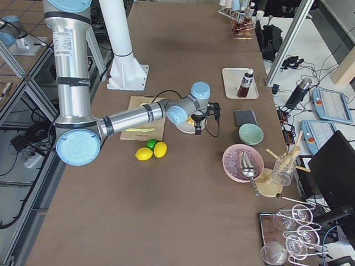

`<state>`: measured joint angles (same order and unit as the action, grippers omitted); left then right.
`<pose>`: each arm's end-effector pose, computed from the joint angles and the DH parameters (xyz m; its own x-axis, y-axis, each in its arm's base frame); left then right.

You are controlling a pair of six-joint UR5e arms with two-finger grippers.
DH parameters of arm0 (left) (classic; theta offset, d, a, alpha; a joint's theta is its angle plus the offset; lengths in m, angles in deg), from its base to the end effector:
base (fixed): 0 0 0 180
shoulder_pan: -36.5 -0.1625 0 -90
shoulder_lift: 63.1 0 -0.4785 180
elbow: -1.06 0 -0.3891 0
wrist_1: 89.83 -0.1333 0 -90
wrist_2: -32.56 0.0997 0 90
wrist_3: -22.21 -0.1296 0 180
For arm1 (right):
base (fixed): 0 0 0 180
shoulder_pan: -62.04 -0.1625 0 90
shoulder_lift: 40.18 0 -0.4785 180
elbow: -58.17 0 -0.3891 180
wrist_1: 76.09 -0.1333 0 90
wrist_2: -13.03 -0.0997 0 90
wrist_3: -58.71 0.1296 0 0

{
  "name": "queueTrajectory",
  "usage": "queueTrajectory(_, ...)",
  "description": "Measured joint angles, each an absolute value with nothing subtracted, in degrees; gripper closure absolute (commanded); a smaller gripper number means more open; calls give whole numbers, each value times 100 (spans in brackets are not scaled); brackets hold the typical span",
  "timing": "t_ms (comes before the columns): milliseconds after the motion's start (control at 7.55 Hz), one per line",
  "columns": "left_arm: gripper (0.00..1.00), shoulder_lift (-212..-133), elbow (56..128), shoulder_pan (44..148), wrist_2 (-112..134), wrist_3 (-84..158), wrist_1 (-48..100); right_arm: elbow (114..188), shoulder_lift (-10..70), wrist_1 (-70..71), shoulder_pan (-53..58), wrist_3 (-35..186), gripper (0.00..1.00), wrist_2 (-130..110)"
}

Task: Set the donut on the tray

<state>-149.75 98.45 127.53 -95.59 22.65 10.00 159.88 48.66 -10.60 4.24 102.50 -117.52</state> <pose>-0.0619 -0.4804 0.6878 0.7888 0.1265 -0.6015 0.0235 0.9717 0.2351 -0.2399 -0.4729 0.5720 0.6054 -0.0681 0.7930 0.0063 0.9967 0.0808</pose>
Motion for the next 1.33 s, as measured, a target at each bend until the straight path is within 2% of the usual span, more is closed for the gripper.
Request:
queueTrajectory(398,2,-14984,9839,12755,-9559,2265,997,15383,4934,-2148,983,10705,2,-11293)
queueTrajectory(663,2,-14984,9826,12755,-9559,2265,993,15321,4934,-2264,1174,11010,3,-11220)
queueTrajectory(795,2,-14984,9826,12755,-9559,2265,993,15313,4930,-2276,1272,11084,8,-11161)
queueTrajectory(928,2,-14985,9826,12755,-9559,2265,992,15311,4920,-2281,1345,11155,32,-11119)
queueTrajectory(1060,2,-14989,9826,12755,-9559,2265,992,15309,4911,-2282,1399,11255,67,-11088)
queueTrajectory(1193,2,-14992,9826,12755,-9559,2265,992,15309,4902,-2283,1435,11376,97,-11073)
queueTrajectory(1325,2,-14998,9827,12755,-9558,2265,992,15309,4898,-2283,1461,11474,100,-11067)
